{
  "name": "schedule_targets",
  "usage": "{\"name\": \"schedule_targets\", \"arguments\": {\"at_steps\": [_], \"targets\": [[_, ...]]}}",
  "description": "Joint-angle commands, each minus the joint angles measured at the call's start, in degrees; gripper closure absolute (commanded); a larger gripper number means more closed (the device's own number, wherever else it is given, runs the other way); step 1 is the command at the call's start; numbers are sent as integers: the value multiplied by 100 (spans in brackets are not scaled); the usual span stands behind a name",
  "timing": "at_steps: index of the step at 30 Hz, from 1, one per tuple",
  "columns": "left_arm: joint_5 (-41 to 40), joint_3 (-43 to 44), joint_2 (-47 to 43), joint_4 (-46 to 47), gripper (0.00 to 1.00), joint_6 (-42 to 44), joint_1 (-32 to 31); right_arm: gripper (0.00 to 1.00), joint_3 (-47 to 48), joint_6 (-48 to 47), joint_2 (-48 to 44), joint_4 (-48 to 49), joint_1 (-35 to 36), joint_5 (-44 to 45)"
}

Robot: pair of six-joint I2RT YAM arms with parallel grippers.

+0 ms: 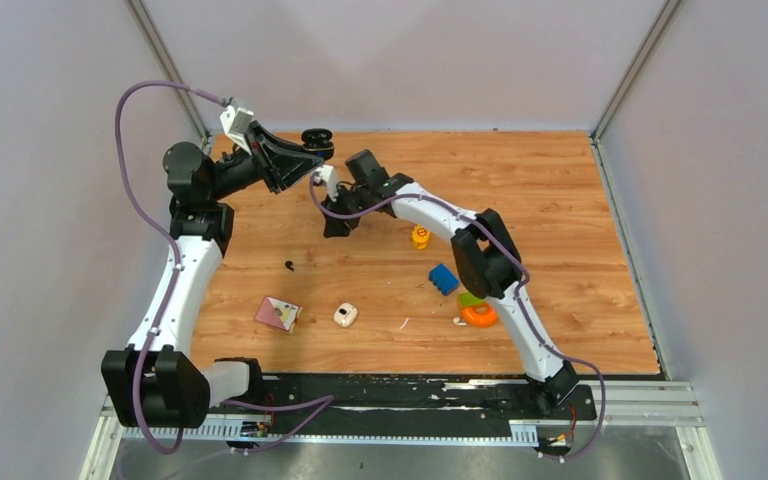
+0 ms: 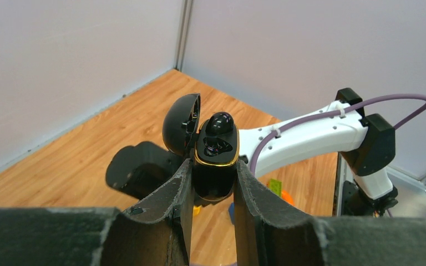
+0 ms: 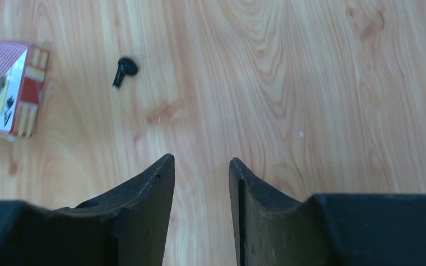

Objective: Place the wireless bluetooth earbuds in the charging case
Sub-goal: Move the left earbud to the center of the board.

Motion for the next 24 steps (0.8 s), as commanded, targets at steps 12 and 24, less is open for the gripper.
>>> {"name": "schedule_targets", "arguments": {"at_steps": [12,24], "targets": [[158,134,-242,-695,100,474,43,47,1264,1636,1217,1690,964,466],[126,-152,-532,-426,100,151,43,51,1457,1490,1496,1448,1320,1623]]}}
